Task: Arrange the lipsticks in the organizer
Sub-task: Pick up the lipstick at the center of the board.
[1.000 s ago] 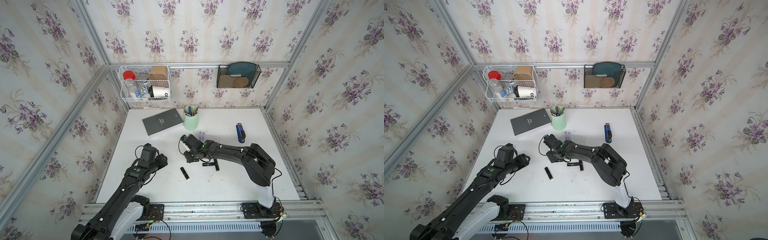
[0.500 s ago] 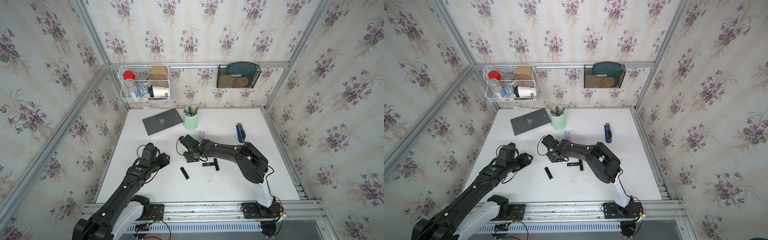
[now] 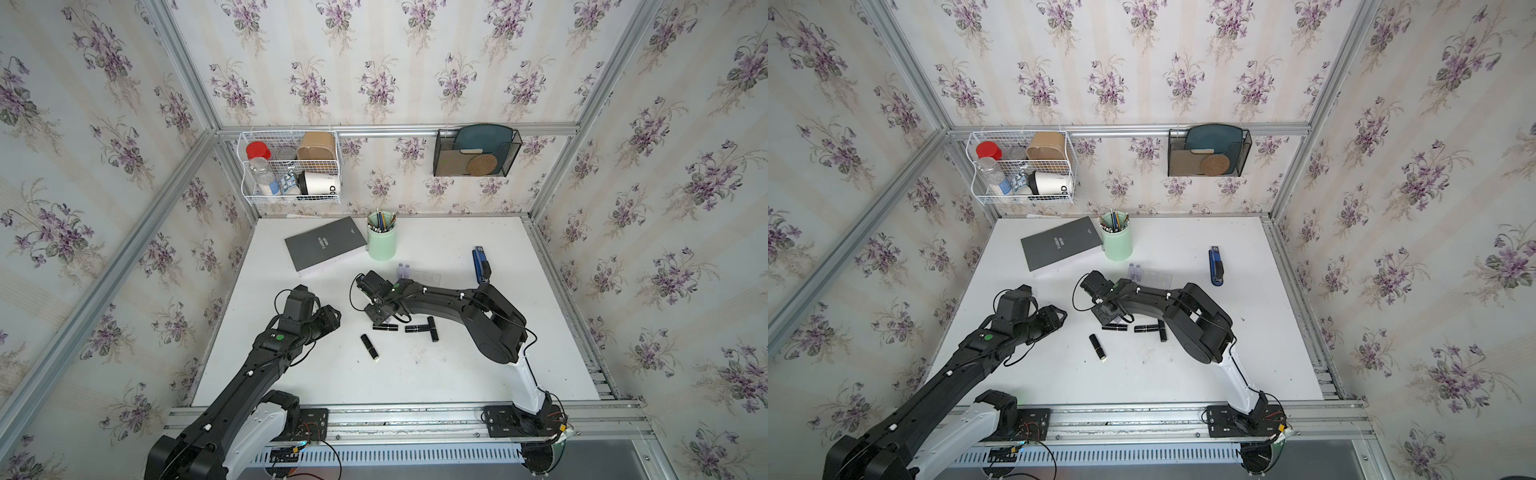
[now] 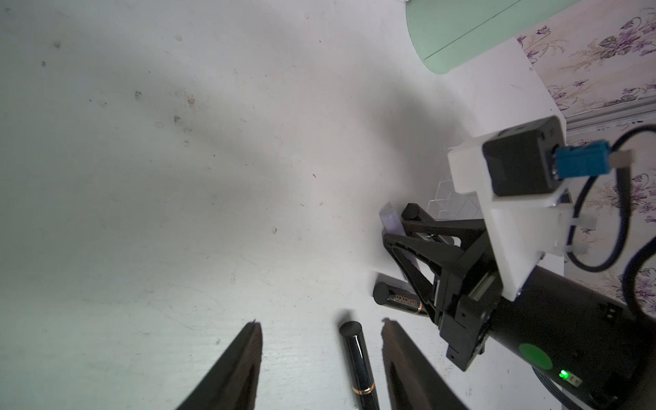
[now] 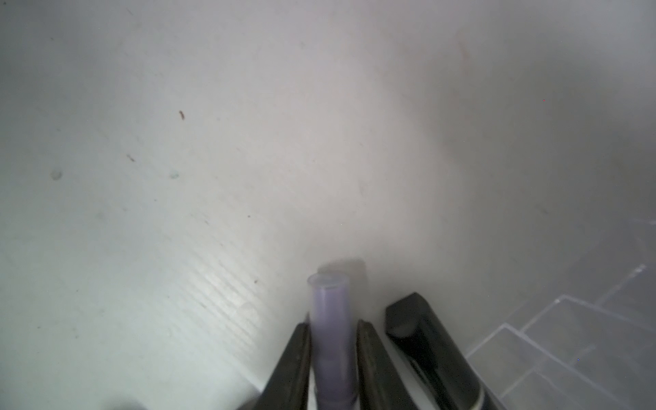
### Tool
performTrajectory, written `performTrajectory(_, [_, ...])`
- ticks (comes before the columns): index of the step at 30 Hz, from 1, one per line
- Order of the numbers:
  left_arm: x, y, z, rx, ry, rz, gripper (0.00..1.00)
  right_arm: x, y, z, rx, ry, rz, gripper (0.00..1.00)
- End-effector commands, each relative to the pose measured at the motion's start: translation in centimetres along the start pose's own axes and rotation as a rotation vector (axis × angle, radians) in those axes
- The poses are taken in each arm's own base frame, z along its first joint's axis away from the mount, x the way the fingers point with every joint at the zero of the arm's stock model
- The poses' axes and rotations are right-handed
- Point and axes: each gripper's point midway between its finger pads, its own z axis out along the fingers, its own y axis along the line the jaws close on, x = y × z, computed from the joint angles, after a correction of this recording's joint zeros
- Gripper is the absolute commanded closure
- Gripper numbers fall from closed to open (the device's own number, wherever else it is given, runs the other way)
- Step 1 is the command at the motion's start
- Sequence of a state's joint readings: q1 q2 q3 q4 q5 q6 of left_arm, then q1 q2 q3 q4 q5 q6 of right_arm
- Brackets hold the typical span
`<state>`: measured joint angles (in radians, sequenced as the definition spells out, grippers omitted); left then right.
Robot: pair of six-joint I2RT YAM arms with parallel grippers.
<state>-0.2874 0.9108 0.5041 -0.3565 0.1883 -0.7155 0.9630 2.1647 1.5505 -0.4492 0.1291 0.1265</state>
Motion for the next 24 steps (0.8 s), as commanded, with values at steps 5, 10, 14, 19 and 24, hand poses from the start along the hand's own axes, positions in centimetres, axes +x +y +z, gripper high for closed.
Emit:
performTrajectory(5, [-0.6,-1.9,-1.1,0.045,0.015,0.036,0.42,-4.1,0.5,-1.5,0.003,-0.080,-0.026,0.84])
performTrajectory(10, [0.0,-3.8,-3.1,0.153,0.022,0.088,0.36,-9.5,1.8,-7.2,-0.094,-0.240,0.027,0.85])
performTrajectory(14, [1.0,-7.2,-4.9,0.385,0.002,0.121,0.31,-10.2,3.5,-11.2,-0.291,-0.352,0.182,0.87])
performTrajectory(19, [2.0,-9.6,-5.7,0.569,-0.019,0.113,0.31,-10.2,3.9,-17.1,-0.611,-0.529,0.445,0.87])
performTrajectory(24, [2.8,-11.8,-5.9,0.692,0.017,0.129,0.34,-9.9,4.3,-21.2,-0.804,-0.629,0.556,0.88])
